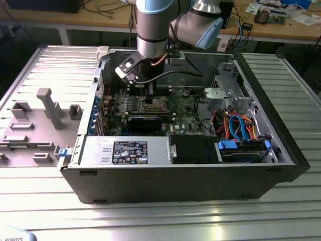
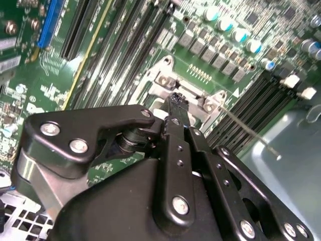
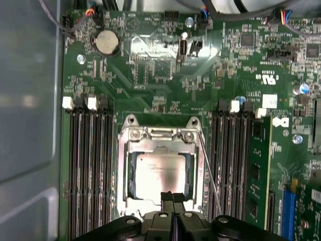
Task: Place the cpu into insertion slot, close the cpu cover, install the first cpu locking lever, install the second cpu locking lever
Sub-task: 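Close the cpu cover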
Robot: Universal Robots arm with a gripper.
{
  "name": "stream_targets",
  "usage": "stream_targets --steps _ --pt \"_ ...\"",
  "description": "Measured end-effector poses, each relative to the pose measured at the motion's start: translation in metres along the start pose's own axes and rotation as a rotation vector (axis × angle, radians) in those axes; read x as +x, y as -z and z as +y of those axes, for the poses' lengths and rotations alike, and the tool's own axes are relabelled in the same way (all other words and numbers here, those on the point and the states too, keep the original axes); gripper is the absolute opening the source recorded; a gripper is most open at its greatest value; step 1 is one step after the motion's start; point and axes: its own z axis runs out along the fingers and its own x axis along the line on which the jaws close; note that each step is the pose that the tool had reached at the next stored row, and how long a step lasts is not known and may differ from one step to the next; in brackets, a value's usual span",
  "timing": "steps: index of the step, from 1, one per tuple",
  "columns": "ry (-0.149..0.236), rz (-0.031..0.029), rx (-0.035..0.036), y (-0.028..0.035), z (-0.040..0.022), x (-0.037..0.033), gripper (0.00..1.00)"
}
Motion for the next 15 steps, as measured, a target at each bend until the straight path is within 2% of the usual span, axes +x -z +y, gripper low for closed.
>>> stream_targets --steps 4,11,15 --pt "0.0 -0.0007 0.0 0.0001 0.0057 0.0026 0.11" --pt "0.0 -0.0009 0.0 0.0003 0.0245 0.0039 0.11" --pt "0.0 -0.0009 0.0 0.0003 0.0281 0.0039 0.11"
